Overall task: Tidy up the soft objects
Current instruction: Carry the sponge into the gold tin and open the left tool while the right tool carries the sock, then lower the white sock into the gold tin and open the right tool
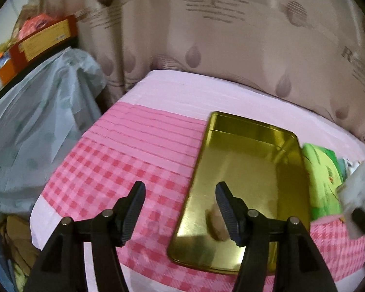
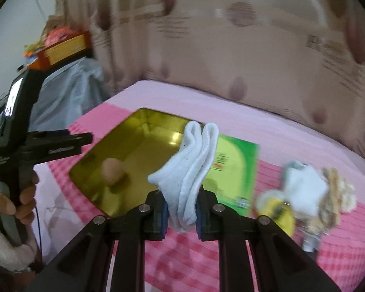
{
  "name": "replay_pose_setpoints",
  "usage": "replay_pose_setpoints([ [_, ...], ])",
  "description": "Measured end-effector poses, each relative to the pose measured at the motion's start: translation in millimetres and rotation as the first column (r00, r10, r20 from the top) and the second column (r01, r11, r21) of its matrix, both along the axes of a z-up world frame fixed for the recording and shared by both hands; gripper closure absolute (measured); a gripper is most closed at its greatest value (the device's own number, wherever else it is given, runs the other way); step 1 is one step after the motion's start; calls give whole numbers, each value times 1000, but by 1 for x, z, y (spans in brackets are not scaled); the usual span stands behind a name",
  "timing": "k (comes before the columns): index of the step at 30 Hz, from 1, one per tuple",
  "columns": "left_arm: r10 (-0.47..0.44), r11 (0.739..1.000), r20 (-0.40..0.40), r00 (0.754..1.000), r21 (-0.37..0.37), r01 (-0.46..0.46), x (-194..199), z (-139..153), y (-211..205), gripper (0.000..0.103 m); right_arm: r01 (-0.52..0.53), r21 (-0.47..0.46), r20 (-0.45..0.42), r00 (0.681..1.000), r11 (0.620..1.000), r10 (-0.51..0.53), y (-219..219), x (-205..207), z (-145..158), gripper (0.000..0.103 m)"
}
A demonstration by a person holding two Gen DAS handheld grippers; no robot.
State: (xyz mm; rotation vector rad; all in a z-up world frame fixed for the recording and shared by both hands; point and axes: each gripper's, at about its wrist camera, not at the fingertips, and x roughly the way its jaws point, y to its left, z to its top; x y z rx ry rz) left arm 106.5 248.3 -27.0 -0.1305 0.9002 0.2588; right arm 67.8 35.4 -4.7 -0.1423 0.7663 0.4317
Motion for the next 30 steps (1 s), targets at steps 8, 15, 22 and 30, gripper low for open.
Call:
replay_pose_setpoints([
  [8, 64, 998, -10, 998, -18, -64, 2, -4, 24, 42, -85, -14, -55, 995, 996, 84, 64, 22, -19, 88],
  [15, 92, 996, -32, 995, -13, -92, 6, -12, 32, 42, -81, -43, -98, 992, 996, 77, 93, 46, -41, 88],
  [22, 102, 994, -44, 994, -31, -104, 7, -17, 35, 42, -86, -82, -129, 989, 993, 75, 103, 56, -61, 83],
  [30, 88, 996, -63, 994, -26, -89, 9, -21, 30, 42, -93, -77, -113, 990, 993, 83, 105, 55, -64, 53],
])
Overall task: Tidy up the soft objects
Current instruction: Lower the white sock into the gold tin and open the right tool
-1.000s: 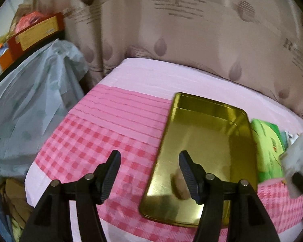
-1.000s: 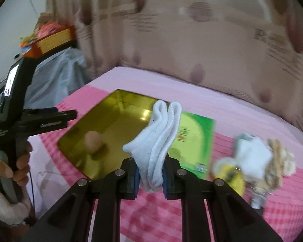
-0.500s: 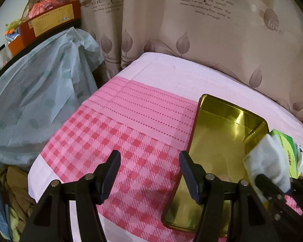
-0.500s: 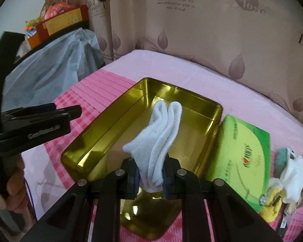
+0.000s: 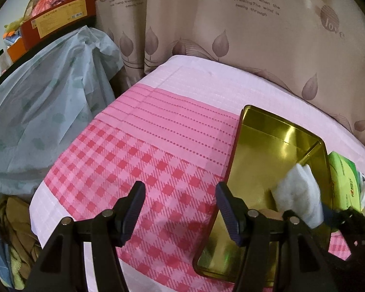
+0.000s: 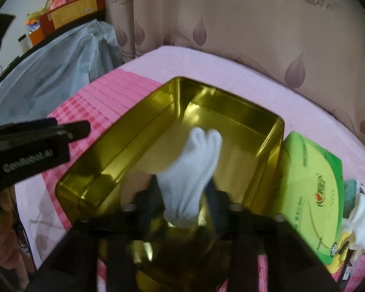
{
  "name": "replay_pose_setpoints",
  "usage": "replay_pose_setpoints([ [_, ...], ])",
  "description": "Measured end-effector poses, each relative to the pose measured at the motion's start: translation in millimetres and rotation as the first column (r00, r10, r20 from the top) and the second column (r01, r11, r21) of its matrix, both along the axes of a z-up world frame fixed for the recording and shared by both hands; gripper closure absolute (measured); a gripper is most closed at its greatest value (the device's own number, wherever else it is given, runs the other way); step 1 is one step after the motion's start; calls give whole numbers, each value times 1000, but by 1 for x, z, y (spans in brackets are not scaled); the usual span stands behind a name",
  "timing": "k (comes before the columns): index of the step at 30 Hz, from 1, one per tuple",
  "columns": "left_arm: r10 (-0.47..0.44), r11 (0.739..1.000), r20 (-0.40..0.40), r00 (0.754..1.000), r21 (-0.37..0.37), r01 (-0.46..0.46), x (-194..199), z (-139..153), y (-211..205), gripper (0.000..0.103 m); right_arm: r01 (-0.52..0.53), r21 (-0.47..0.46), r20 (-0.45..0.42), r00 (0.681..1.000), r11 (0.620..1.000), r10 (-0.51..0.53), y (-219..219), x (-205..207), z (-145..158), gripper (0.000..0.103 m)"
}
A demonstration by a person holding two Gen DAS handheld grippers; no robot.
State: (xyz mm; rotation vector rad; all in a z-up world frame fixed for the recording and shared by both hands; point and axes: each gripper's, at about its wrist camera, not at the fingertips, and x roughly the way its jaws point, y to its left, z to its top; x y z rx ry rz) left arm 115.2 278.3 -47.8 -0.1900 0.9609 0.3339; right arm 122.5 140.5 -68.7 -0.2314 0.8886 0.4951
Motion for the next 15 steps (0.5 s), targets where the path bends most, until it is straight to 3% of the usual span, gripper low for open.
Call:
replay_pose_setpoints([
  [1, 0, 1000, 1, 1000, 2, 0, 0, 0, 0, 42, -2, 8, 11, 1000, 1000, 2, -1, -2, 2, 42],
  [2, 0, 1000, 1, 1000, 3, 0, 0, 0, 0, 42, -4, 8, 21, 1000, 1000, 4, -1, -4, 5, 39],
  [15, -16, 1000, -6, 1000, 19, 16, 1, -1, -5, 42, 0, 108, 86, 996, 994, -9, -44, -28, 59, 34],
])
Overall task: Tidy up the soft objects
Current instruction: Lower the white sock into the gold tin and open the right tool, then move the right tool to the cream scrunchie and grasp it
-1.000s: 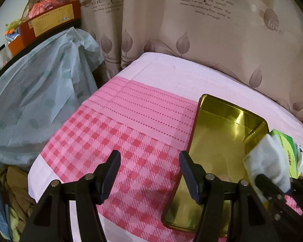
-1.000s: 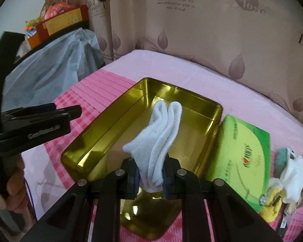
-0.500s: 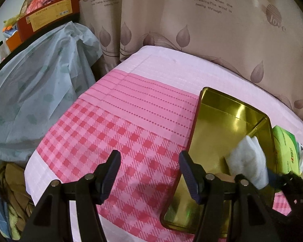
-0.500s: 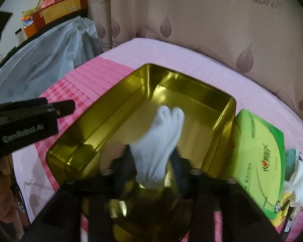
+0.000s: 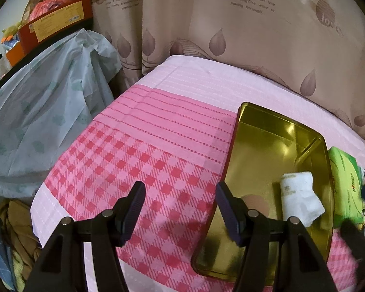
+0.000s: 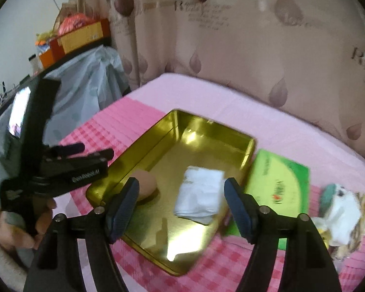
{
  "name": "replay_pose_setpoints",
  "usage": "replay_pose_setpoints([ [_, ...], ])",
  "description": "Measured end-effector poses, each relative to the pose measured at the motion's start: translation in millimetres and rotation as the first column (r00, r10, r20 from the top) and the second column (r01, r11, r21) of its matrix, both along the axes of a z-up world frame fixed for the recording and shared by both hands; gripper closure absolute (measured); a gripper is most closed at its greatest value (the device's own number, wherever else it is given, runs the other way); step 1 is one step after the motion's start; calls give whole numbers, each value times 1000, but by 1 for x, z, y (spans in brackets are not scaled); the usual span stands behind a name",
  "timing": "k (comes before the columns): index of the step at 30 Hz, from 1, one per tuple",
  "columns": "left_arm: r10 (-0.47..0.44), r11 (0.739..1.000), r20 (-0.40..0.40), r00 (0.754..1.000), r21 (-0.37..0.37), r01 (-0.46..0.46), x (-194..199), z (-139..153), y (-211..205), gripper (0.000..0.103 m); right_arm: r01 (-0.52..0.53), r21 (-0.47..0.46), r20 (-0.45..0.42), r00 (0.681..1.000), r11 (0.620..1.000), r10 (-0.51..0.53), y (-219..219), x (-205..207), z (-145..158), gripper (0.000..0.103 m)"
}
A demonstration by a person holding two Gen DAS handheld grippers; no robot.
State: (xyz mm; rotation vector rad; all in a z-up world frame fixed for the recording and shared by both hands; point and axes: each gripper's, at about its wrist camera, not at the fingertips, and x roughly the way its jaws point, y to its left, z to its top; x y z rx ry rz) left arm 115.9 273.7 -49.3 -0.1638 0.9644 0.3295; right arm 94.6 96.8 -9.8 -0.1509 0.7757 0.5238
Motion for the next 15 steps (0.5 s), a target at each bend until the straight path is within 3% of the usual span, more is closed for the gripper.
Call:
replay_pose_setpoints([
  [4, -12, 1000, 4, 1000, 15, 12, -1, 0, -4, 42, 39, 13, 53, 998, 999, -40, -33, -8, 20, 34],
  [9, -21, 1000, 4, 1000, 20, 20, -2, 0, -7, 42, 160, -14, 109, 981, 987, -158, -96, -4, 34, 33],
  [15, -39, 999, 3, 999, 38, 39, -2, -1, -13, 42, 361, -55, 117, 928, 931, -353, -193, 19, 26, 33],
])
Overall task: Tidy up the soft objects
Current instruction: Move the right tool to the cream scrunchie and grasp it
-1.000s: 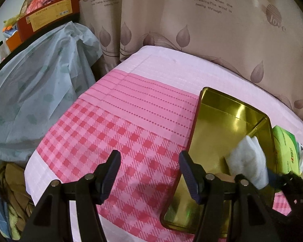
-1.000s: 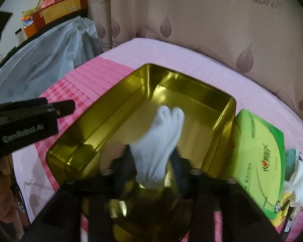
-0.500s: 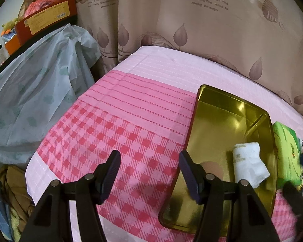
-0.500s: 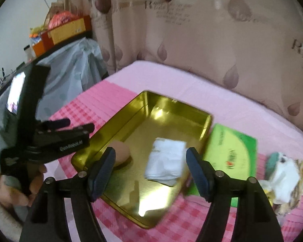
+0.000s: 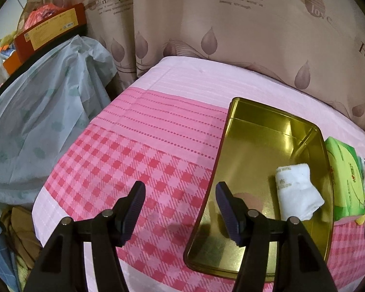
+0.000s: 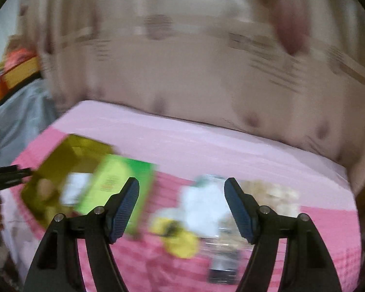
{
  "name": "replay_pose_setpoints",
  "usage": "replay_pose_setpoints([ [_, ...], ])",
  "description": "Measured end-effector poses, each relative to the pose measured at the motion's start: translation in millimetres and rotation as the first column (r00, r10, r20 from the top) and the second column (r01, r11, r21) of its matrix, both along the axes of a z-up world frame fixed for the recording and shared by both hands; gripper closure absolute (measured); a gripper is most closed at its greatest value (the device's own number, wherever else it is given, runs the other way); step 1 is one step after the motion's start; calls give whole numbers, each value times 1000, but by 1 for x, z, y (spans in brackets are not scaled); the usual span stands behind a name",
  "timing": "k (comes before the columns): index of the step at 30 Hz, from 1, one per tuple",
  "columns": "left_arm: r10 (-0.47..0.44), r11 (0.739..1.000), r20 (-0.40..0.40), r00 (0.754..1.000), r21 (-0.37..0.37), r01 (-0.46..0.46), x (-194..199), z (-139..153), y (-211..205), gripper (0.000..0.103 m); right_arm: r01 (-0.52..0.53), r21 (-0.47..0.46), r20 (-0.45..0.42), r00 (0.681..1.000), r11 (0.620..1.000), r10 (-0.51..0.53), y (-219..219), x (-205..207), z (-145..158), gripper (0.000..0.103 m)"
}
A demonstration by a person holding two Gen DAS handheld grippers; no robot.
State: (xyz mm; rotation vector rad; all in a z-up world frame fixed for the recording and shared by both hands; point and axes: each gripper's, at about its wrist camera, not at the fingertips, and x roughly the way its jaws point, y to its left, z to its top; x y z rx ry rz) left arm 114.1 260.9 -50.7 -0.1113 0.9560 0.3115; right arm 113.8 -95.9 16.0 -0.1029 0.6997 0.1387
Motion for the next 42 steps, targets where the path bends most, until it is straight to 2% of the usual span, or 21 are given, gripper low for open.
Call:
replay_pose_setpoints([
  [5, -19, 1000, 2, 1000, 9, 19, 0, -2, -5, 42, 138, -34, -38, 990, 990, -139, -74, 19, -26, 33],
  [10, -38, 999, 0, 999, 21, 38, 0, -4, -10, 42, 214, -60, -101, 970, 975, -219, -126, 38, -63, 33],
  [21, -121, 992, 22, 992, 43, 120, -2, 4, -34, 42, 246, -71, -174, 951, 967, -255, -160, 92, -124, 33],
  [27, -227, 972, 5, 974, 69, 226, 1, 13, -77, 42, 239, -23, -194, 951, 971, -239, -170, 113, -140, 37],
  [30, -289, 956, 9, 957, 62, 288, 5, 19, -107, 42, 239, -5, -178, 955, 971, -236, -174, 113, -143, 47],
  [35, -408, 912, 22, 913, 50, 407, 13, 28, -164, 42, 237, 19, -170, 958, 971, -230, -175, 102, -146, 74],
  [39, -501, 865, 23, 865, 39, 500, 13, 28, -211, 42, 248, 18, -168, 956, 969, -241, -175, 88, -149, 78],
  [41, -551, 835, 28, 834, 29, 550, 11, 28, -236, 41, 257, 27, -169, 954, 966, -249, -173, 78, -149, 78],
  [42, -568, 823, 26, 822, 22, 568, 12, 27, -246, 41, 307, 3, -176, 937, 952, -302, -172, 74, -149, 78],
])
